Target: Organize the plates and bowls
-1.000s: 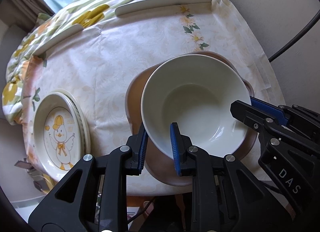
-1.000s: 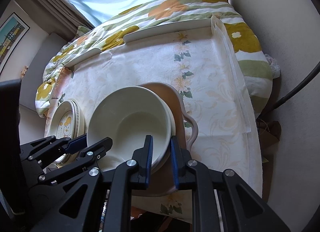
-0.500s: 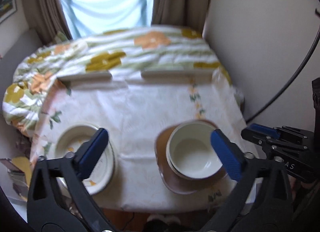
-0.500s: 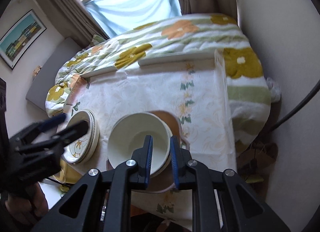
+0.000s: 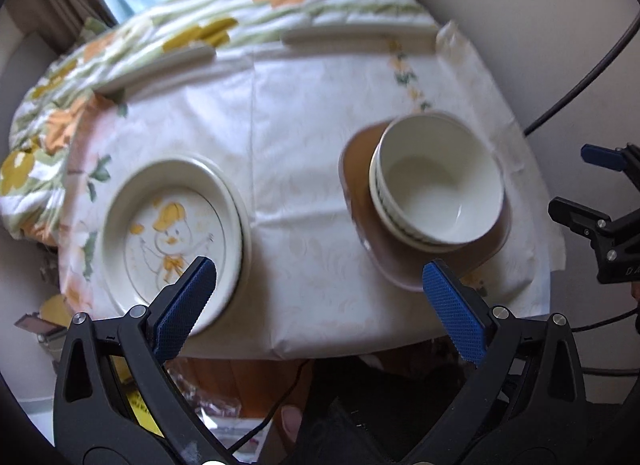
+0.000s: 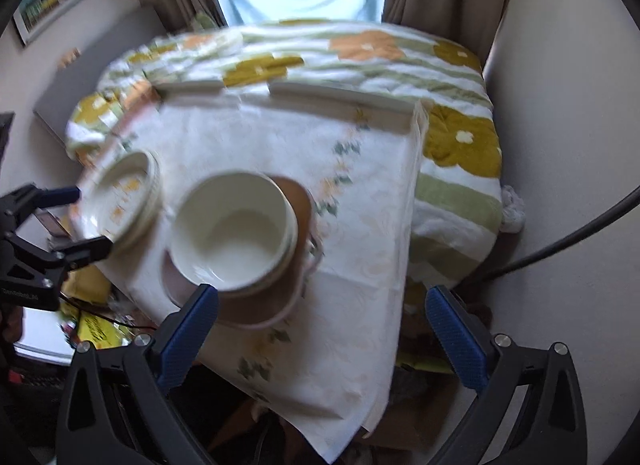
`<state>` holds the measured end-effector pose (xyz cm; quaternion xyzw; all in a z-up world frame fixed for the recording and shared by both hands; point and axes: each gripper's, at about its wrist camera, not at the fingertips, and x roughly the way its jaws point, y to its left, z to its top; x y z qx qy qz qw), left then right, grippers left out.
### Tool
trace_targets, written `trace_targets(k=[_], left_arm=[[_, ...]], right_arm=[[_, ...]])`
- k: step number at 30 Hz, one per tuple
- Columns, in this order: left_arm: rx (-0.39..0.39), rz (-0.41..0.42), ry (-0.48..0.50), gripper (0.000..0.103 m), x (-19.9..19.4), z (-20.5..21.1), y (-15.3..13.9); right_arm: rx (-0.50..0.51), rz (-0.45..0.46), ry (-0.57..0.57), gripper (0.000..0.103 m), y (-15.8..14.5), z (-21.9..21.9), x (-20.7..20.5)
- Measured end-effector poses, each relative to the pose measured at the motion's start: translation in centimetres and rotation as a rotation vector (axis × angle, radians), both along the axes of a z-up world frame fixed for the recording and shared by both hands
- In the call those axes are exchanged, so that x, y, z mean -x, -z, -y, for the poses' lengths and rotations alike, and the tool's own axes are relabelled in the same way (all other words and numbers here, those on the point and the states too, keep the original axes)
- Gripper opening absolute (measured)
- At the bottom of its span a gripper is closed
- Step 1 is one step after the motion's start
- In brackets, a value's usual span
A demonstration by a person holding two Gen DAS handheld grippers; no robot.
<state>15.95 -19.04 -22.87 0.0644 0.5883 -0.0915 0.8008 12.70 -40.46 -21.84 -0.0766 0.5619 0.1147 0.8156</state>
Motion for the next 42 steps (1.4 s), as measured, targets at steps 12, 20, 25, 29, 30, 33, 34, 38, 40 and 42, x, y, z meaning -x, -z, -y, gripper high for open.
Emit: trace_targets(k=[12, 20, 25, 29, 30, 33, 34, 38, 40, 42], left_arm=[[0.021, -0.203, 0.083, 0.086, -2.8, 2.5, 6.6], [0.081, -0.291, 0.136, 0.035, -3.8, 3.8, 8.7], [0.079, -0.285, 0.177, 0.016, -3.6, 5.1, 9.3], [0.075, -0.262, 0.183, 0.014, -3.4, 5.5, 9.3], [0.07, -0.252, 0.186, 0.014, -3.4, 5.6, 9.2], [0.023, -0.204, 0.206, 0.014, -3.0, 6.2, 8.9], [0.012, -0.192, 0.207, 0.014, -2.8, 6.6, 8.9], [0.011, -0.127, 0.205, 0.014, -2.7, 6.2, 7.7], [0.003, -0.104, 0.212, 0.014, -2.5, 6.0, 7.1], [-0.001, -0.081, 0.208, 0.014, -2.4, 5.9, 6.4]], right_arm=[[-0.03, -0.247, -0.031, 0.064, 6.3, -1.1, -2.7], [-0.087, -0.362, -0.105, 0.03, 8.5, -3.1, -4.0], [-0.111, -0.372, -0.125, 0.02, 9.9, -3.5, -4.4], [-0.152, -0.349, -0.13, 0.013, 10.2, -3.4, -4.1], [-0.152, -0.336, -0.139, 0.013, 10.2, -3.4, -4.0], [-0.162, -0.318, -0.138, 0.013, 10.1, -3.5, -3.7], [-0.154, -0.307, -0.144, 0.013, 9.9, -3.5, -3.6], [-0.159, -0.276, -0.141, 0.014, 9.7, -4.0, -3.1], [-0.17, -0.258, -0.133, 0.014, 9.5, -4.0, -3.1], [-0.167, -0.24, -0.131, 0.014, 8.9, -4.3, -3.2]])
